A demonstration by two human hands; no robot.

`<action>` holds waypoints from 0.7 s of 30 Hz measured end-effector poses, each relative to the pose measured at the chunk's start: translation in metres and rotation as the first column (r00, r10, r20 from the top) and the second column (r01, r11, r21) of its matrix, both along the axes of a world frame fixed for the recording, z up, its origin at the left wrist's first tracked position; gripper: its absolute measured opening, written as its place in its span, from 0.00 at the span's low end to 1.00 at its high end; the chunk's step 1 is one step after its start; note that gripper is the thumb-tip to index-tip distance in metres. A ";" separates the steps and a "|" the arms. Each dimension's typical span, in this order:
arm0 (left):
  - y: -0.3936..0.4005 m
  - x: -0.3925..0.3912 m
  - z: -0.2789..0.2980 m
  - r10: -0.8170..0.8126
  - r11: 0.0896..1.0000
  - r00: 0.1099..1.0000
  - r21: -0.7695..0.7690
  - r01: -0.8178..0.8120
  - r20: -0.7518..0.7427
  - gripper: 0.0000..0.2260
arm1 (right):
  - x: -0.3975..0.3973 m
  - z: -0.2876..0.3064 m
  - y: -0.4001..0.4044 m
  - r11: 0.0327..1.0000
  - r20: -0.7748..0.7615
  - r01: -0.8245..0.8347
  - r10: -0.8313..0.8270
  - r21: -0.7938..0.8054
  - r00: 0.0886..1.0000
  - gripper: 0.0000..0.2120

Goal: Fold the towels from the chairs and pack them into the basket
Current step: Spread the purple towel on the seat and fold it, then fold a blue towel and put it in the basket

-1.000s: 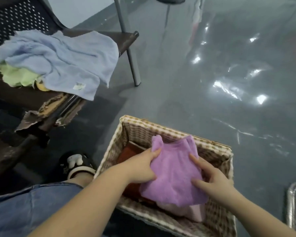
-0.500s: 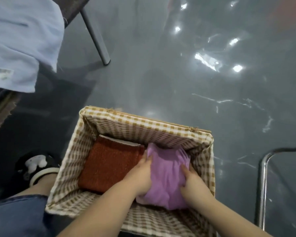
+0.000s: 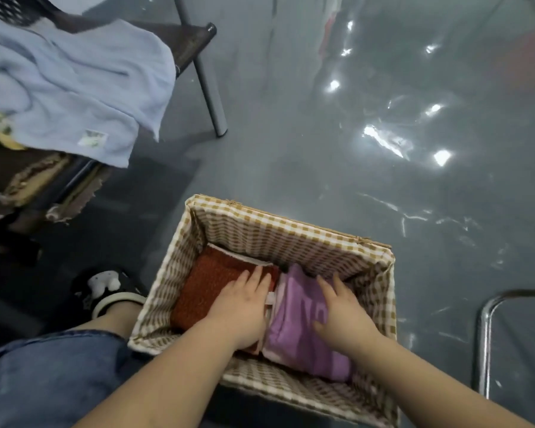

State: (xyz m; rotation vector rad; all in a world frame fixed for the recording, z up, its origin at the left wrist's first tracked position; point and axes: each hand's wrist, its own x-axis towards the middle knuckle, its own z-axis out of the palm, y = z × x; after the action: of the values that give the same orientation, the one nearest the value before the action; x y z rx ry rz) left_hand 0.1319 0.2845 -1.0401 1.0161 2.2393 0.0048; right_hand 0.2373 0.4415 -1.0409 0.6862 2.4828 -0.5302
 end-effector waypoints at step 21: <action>-0.211 -0.066 0.100 0.557 0.828 0.743 0.168 -0.536 -0.371 0.32 | -0.180 0.124 -0.141 0.761 -0.261 -0.613 0.649 0.212 0.715 0.33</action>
State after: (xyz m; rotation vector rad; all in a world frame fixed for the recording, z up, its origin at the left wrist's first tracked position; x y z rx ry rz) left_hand 0.0658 0.0733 -0.9401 0.3534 2.8678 0.1191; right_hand 0.0570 0.3004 -0.9164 -0.2777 2.8381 -0.2444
